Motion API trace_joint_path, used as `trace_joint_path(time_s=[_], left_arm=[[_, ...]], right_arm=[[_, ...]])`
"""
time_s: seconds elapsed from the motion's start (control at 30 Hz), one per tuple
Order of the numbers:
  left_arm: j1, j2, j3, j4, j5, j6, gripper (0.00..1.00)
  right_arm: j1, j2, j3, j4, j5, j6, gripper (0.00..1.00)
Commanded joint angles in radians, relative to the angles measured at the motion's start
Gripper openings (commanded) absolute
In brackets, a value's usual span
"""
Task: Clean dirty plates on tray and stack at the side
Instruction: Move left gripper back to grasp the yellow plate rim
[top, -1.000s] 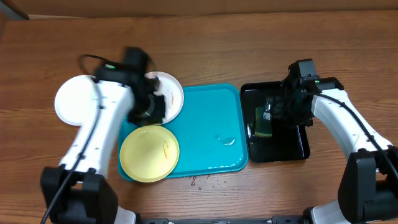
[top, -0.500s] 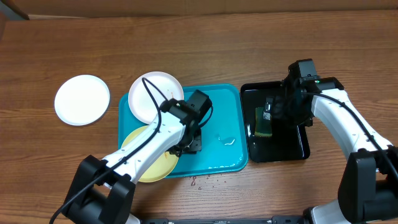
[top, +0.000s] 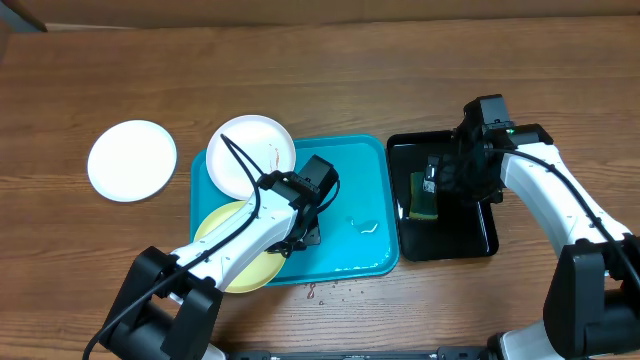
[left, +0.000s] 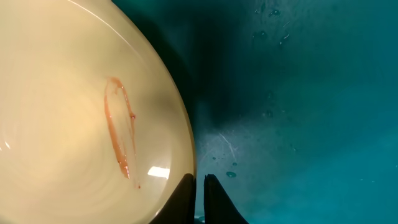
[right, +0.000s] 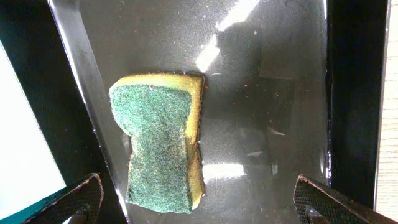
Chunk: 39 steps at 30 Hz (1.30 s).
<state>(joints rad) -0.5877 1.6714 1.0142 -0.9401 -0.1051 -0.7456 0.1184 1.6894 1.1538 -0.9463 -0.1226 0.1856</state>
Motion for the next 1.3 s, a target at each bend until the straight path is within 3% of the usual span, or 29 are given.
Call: trace_joint_path(time_s=[0.0, 0.1, 0.6, 0.7, 0.8, 1.0, 1.27], left_arm=[[-0.002, 0.0, -0.012, 0.006, 0.008, -0.018, 0.11], [-0.002, 0.0, -0.012, 0.006, -0.008, -0.019, 0.16], [-0.002, 0.01, -0.039, 0.036, -0.018, -0.021, 0.12], [-0.001, 0.01, -0.038, 0.041, -0.026, -0.021, 0.15], [-0.001, 0.01, -0.038, 0.044, -0.027, -0.021, 0.08], [-0.025, 0.01, -0.039, 0.082, 0.053, -0.023, 0.05], [-0.084, 0.01, -0.039, 0.203, 0.101, -0.048, 0.12]], right_arm=[[-0.004, -0.014, 0.019, 0.002, 0.01, 0.001, 1.0], [-0.004, -0.014, 0.019, 0.002, 0.01, 0.001, 1.0], [-0.004, -0.014, 0.019, 0.002, 0.01, 0.001, 1.0], [-0.004, -0.014, 0.019, 0.002, 0.01, 0.001, 1.0], [-0.004, -0.014, 0.019, 0.002, 0.01, 0.001, 1.0], [-0.004, -0.014, 0.019, 0.002, 0.01, 0.001, 1.0], [-0.004, -0.014, 0.019, 0.003, 0.01, 0.001, 1.0]])
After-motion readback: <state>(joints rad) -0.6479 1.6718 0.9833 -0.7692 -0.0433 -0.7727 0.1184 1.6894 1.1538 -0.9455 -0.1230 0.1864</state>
